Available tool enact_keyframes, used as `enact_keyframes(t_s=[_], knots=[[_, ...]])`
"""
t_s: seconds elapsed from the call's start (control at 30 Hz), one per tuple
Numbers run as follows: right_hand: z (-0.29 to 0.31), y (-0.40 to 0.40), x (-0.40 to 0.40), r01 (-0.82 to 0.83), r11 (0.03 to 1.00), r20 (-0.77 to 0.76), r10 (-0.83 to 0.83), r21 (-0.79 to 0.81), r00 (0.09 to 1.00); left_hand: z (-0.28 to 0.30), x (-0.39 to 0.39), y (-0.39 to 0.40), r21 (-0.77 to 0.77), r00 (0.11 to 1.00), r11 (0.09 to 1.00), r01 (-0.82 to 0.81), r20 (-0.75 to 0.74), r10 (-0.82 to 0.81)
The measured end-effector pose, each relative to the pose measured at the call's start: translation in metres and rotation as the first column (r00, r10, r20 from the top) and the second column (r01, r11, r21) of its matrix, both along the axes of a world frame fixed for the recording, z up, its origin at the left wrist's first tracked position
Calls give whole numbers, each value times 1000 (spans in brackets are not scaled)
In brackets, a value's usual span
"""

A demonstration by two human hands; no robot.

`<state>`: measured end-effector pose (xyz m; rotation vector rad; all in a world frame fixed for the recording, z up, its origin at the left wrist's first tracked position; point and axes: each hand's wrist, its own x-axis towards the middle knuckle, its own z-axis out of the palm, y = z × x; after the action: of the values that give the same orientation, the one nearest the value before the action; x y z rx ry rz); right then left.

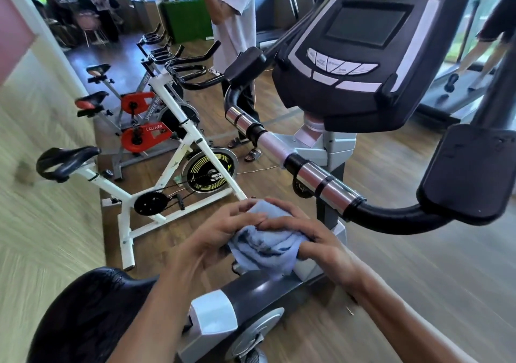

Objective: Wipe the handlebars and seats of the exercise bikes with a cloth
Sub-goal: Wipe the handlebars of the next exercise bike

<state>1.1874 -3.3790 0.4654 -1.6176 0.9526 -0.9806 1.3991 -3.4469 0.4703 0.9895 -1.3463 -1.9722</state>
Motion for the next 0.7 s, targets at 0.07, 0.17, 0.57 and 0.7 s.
enact_keyframes(t_s=[0.07,0.17,0.57,0.7], knots=[[3,13,9,65,998,153,-60,-27,986,21,6,-6,-112,996,992,65,73,-57],[18,28,28,164,984,213,-147,-64,966,59,9,-10,-255,971,939,229,131,-201],[168,35,-31,646,685,189,-623,-337,759,198,-95,-30,-623,953,748,228,-14,-301],[208,35,-99,619,667,12,-676,-414,737,236,-153,-48,-749,949,636,184,-32,-313]])
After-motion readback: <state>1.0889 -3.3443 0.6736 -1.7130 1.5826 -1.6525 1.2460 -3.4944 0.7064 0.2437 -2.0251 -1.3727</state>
